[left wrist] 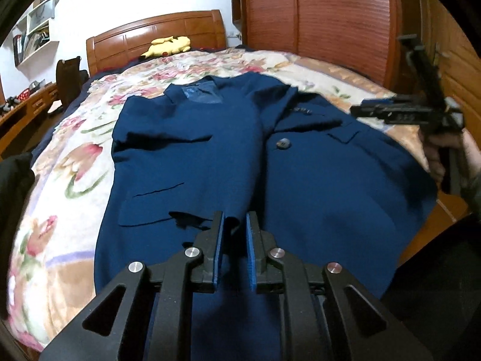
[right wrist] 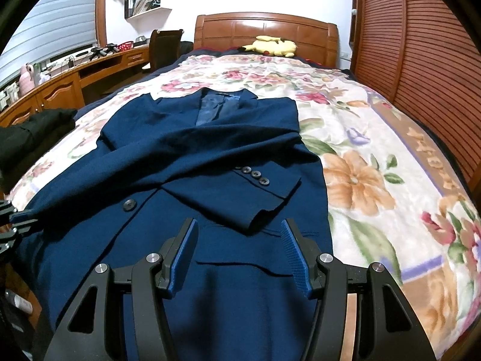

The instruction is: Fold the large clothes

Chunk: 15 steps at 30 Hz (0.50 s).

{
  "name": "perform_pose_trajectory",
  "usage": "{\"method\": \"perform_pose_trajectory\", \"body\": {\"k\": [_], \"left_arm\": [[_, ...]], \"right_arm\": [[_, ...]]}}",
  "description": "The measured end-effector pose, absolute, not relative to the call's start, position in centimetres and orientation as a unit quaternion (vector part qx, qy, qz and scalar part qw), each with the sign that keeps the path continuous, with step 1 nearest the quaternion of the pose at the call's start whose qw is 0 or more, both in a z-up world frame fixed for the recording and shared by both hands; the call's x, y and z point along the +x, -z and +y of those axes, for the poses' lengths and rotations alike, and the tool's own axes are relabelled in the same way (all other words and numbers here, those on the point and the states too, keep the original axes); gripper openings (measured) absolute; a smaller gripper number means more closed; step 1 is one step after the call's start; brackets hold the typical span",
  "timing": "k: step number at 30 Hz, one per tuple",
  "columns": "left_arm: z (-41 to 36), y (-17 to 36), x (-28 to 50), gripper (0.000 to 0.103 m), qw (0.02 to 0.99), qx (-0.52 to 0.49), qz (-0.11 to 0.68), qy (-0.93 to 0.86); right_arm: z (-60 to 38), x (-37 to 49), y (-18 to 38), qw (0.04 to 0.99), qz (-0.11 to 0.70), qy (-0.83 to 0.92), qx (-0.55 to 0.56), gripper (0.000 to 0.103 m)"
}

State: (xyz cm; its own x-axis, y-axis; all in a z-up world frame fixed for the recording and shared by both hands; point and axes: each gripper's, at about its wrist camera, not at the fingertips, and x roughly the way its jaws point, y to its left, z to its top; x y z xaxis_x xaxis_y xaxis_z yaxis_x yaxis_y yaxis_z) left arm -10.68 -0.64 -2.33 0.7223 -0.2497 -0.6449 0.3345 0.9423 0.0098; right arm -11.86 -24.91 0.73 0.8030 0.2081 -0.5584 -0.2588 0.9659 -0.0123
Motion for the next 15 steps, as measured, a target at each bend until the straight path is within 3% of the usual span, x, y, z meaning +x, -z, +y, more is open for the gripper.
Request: {"method": "perform_pose_trajectory", "body": {"k": [3,5,9,11,15], "left_arm": [[-0.4,1.6,-11.4,0.026,0.931,0.055,0.323,0.162],[0.0,1.0,-11.4,0.044,0.934,0.045,0.314,0.164],[1.1,-0.3,-10.4,0.057,0.943,0.03,0.296,0.15],[1.7,-0.5,-9.6,0.069,0.945,0.023,0.292,0.144],[3.1,-0.3,-6.8,0.069,0.948,0.012,0.296,0.118]], "right_arm": [[-24.9,-11.8,-0.7,0.948,0.289,-0.124,-0.045,0.059],[-24.9,-11.8,-0.6,0.948,0.289,-0.125,-0.045,0.059],[-24.8,-11.8,-0.6,0.948,0.29,-0.124,-0.045,0.059],[-24.7,-11.8,-0.6,0.948,0.29,-0.124,-0.046,0.059],[-24.7,-11.7,-0.5,0.947,0.29,-0.125,-0.049,0.059]]}}
